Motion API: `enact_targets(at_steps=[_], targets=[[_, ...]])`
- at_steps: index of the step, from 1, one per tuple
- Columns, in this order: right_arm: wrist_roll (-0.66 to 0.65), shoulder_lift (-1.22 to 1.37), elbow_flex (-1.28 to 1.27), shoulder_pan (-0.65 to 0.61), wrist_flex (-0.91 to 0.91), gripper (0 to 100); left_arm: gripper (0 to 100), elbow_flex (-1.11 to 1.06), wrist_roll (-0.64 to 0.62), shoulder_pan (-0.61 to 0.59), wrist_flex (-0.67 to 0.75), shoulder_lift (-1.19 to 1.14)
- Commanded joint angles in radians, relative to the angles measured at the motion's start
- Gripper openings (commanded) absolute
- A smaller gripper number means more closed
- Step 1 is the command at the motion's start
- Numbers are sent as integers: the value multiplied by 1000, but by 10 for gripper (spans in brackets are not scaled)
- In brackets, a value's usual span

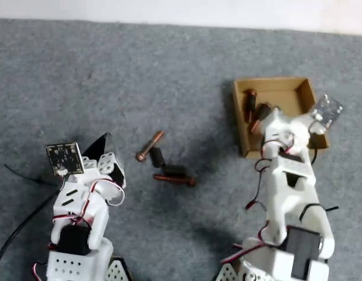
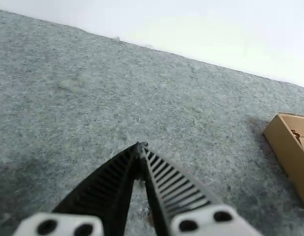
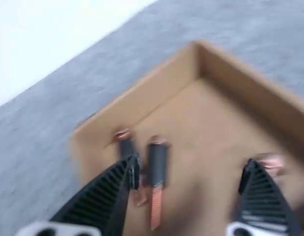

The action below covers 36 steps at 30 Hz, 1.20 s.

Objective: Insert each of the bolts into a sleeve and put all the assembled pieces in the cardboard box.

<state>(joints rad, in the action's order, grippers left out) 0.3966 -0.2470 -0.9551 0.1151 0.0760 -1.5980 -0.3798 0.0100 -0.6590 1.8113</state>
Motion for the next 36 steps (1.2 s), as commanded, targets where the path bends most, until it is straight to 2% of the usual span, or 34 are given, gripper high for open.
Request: enact_targets(at_steps=[1, 5, 10, 13, 17, 23, 28, 36], targets=[[-129, -147, -62, -136, -39, 293, 14, 2, 37, 5, 25, 7], [-364, -344, -242, -323, -44, 293, 11, -18, 137, 5, 57, 8], [-591, -618, -464, -536, -56, 293, 11, -65, 152, -4, 152, 8], [-601, -745, -515, -616, -274, 293, 13, -59, 152, -62, 155, 8], [-603, -803, -383, -694, -550, 293, 14, -56, 153, -159, 160, 8], [-678, -802, -331, -707, -573, 293, 13, -62, 153, -186, 196, 8], [-689, -756, -294, -725, -662, 293, 14, -67, 153, -200, 195, 7], [-720, -255, 44, -746, -665, 293, 14, -67, 155, -202, 195, 7]])
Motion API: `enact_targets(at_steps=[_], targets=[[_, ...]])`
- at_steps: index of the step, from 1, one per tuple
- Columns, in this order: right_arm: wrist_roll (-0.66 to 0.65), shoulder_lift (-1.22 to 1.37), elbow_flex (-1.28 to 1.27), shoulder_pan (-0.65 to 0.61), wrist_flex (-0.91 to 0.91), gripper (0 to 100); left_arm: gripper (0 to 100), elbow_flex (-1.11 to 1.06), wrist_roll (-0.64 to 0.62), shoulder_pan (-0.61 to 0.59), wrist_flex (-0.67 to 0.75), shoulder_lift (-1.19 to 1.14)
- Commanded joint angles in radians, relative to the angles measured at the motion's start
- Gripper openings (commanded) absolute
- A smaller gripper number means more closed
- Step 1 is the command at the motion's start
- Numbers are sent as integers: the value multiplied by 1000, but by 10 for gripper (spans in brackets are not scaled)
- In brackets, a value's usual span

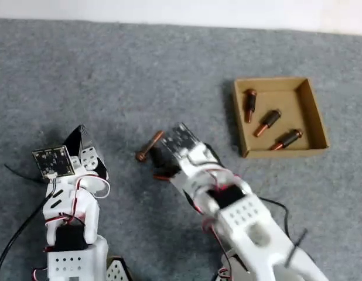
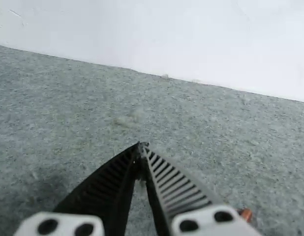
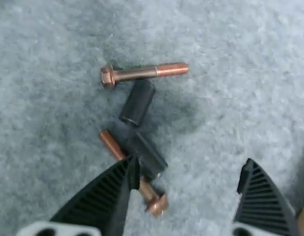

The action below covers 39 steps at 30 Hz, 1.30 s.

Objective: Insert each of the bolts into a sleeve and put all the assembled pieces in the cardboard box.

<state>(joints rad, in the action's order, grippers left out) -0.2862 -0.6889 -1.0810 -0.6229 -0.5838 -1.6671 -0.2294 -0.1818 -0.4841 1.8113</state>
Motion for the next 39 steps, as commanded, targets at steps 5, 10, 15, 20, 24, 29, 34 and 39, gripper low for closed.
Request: enact_targets(at_steps=[5, 10, 15, 20, 24, 29, 34, 39], targets=[[-114, 506, 372, -10, -81, 293, 14, 2, 5, -10, 20, 7], [-115, 648, 498, -7, -124, 293, 14, 2, 5, -10, 20, 7], [-117, 656, 512, -8, -125, 293, 14, 4, 5, -10, 21, 7], [-117, 647, 463, -18, -148, 293, 14, 4, 5, -10, 21, 7], [-117, 647, 461, -35, -171, 293, 14, 4, 5, -10, 21, 7], [-117, 647, 464, -70, -243, 293, 14, 4, 5, -10, 21, 7], [-117, 647, 463, -114, -283, 293, 14, 4, 5, -10, 21, 7], [-143, 647, 460, -104, -283, 293, 14, 4, 5, -10, 21, 7]])
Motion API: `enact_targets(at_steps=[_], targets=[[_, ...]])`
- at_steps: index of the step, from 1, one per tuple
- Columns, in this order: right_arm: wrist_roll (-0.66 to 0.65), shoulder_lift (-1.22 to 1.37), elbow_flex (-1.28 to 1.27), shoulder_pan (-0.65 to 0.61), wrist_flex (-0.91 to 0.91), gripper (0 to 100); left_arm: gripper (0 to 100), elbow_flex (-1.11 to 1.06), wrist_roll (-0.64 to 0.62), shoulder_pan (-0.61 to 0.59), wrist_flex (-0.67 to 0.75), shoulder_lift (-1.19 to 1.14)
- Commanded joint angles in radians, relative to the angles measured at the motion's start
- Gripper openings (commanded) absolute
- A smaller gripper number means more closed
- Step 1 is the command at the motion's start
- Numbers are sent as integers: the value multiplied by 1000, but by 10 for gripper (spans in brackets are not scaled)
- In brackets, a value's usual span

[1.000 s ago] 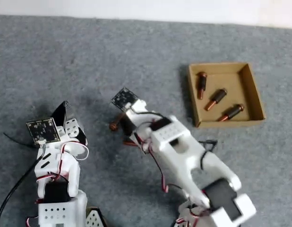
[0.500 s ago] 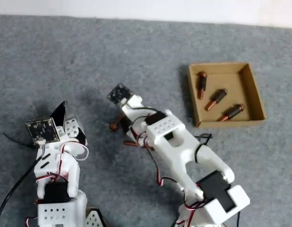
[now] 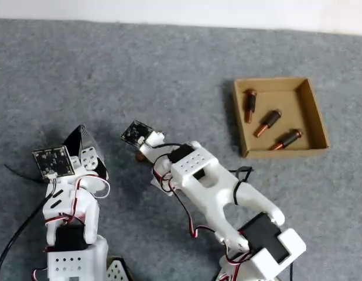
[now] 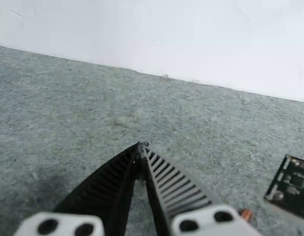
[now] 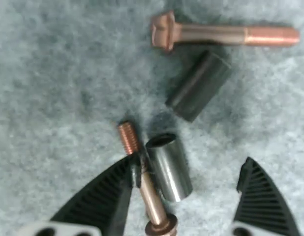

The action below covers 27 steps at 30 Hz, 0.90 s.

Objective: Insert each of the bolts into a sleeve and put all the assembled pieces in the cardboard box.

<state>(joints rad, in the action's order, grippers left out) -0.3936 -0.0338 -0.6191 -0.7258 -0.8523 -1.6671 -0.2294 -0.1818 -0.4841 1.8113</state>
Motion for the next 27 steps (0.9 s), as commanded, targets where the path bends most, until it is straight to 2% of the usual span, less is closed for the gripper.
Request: enact_targets(at_steps=[1, 5, 15, 27], targets=[[-68, -7, -1, 1, -15, 293, 14, 4, 5, -10, 21, 7], [-120, 1, -19, 19, -12, 293, 14, 4, 5, -10, 21, 7], [-121, 31, -35, 65, 54, 293, 14, 4, 5, -10, 21, 7], [-161, 171, 64, 70, -85, 293, 14, 4, 5, -10, 21, 7]])
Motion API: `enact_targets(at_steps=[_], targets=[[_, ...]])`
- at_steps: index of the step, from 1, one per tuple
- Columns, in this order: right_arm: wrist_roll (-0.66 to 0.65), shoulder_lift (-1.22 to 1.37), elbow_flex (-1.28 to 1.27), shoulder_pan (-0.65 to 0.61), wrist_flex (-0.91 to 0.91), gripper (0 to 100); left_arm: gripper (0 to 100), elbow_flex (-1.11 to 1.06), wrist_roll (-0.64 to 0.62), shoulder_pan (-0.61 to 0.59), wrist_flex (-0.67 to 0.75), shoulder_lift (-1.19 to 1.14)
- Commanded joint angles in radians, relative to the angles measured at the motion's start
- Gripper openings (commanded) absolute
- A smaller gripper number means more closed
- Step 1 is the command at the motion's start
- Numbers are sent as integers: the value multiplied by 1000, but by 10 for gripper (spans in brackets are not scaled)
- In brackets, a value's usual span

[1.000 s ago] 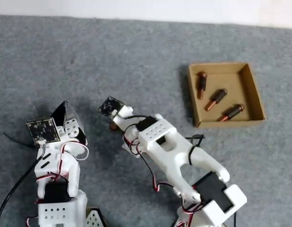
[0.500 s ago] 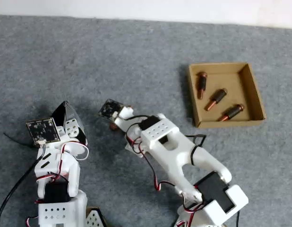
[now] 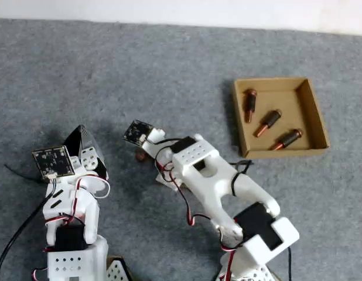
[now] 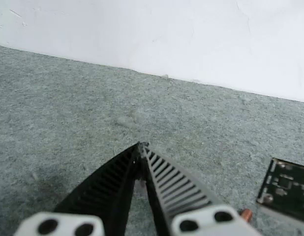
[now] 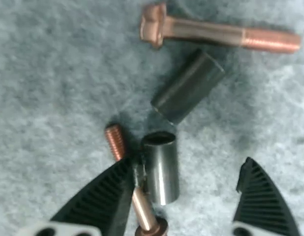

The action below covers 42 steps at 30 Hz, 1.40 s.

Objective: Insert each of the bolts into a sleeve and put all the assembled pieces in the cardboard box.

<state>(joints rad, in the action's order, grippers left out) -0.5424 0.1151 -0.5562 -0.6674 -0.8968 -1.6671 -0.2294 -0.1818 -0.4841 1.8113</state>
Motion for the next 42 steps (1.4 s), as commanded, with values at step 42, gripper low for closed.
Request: enact_targets(at_steps=[42], targets=[[21, -716, -519, 148, 452, 5, 14, 7, 66, 79, 29, 2]])
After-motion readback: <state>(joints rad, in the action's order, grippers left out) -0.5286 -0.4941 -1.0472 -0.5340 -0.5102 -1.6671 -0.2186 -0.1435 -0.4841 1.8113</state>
